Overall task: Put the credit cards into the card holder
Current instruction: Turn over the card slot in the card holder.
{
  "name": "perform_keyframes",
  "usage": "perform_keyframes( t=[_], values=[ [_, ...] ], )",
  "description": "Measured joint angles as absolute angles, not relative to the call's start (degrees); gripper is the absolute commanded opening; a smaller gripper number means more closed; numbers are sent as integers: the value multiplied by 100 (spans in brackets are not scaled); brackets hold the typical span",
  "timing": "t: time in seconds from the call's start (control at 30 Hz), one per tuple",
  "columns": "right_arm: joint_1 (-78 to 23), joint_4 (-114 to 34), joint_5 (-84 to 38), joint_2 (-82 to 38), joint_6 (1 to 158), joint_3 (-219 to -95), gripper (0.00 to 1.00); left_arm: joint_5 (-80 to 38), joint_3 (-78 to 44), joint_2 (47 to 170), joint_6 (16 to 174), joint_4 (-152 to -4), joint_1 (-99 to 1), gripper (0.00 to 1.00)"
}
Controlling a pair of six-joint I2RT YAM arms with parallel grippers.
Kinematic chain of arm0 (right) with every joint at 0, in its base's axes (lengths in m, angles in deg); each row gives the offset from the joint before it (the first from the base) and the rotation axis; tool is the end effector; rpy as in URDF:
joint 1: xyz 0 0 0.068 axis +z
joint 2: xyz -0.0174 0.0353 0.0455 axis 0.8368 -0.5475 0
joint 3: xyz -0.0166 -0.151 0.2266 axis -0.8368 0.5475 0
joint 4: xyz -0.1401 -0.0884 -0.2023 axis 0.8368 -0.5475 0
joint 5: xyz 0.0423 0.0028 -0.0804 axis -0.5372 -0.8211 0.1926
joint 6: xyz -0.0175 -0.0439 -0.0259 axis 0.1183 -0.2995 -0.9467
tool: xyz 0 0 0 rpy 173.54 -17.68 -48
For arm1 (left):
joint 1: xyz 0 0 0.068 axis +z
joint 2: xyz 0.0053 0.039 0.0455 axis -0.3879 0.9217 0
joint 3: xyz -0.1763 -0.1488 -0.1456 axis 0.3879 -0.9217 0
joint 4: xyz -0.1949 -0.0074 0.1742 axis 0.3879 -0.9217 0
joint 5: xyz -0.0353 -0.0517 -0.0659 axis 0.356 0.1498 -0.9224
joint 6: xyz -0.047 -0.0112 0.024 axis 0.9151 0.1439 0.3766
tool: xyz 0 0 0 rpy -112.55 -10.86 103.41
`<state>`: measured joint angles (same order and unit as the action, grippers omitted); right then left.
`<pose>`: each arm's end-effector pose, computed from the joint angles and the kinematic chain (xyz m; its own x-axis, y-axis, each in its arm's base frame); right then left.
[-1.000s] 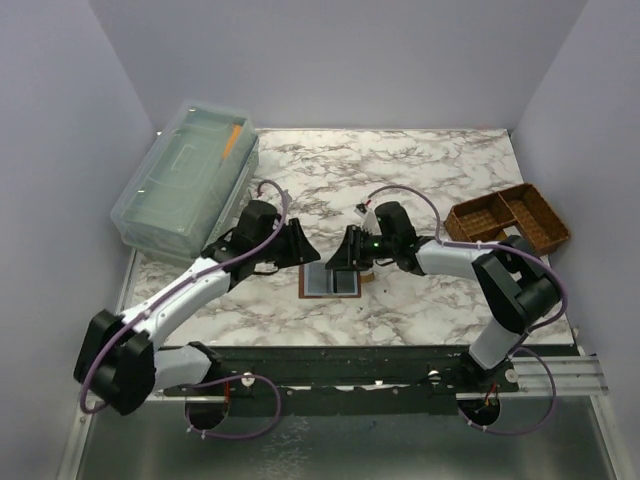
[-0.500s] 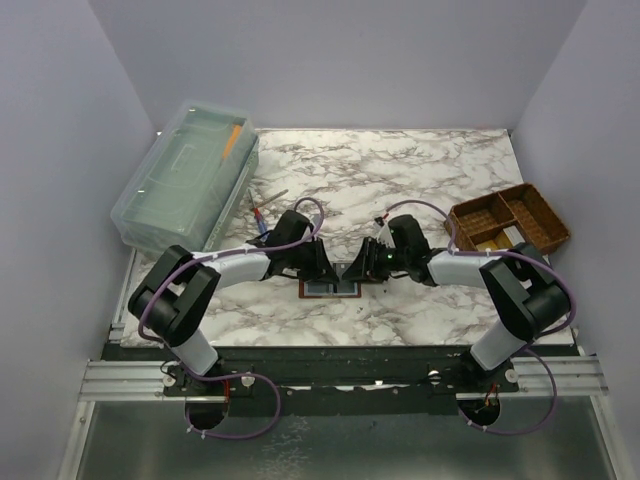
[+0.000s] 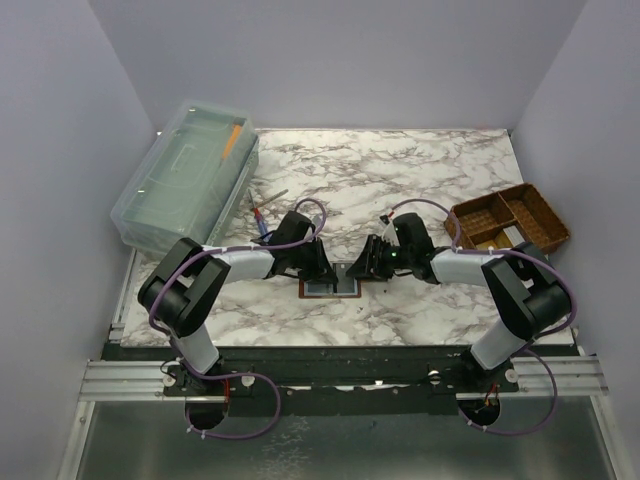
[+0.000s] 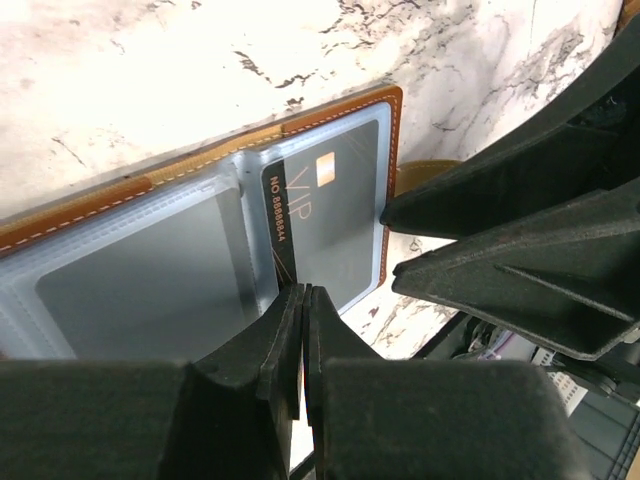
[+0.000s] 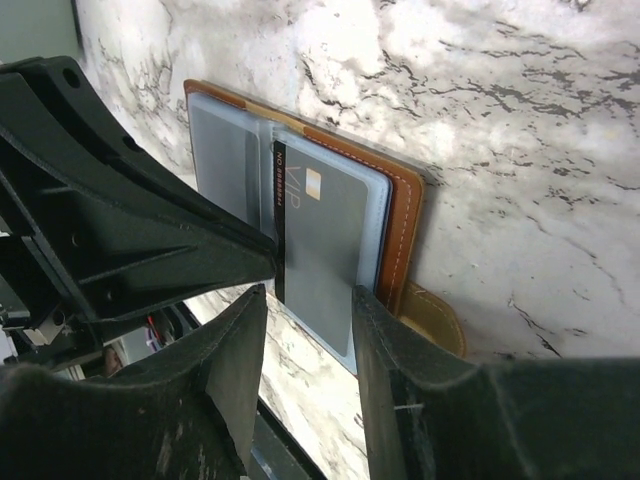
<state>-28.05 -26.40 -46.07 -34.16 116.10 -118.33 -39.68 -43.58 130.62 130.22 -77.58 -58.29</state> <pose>0.2518 0.1590 0.1349 -0.9455 0.1542 -0.2868 -0.1241 0.6436 0.7552 0.2523 -0.1995 0.1407 -0.9740 -0.1027 -0.2021 0.0736 0.6998 -0.7105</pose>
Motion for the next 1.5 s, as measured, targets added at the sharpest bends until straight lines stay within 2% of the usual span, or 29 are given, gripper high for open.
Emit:
perform_keyframes(
  t=[0.73, 1.07, 1.5],
  values=[
    [-2805, -2959, -4529, -3013, 11502, -11728, 46, -3701, -4491, 13091, 13030, -7671, -5805, 7],
    [-2805, -2811, -4684, -3228, 11511, -11722, 34, -3701, -4493, 13099, 13030, -7653, -5805, 6],
    [-2805, -2280, -5075, -3580, 11655, -11720, 33, -3771, -4452, 13217, 13094, -7463, -5802, 6]
  ],
)
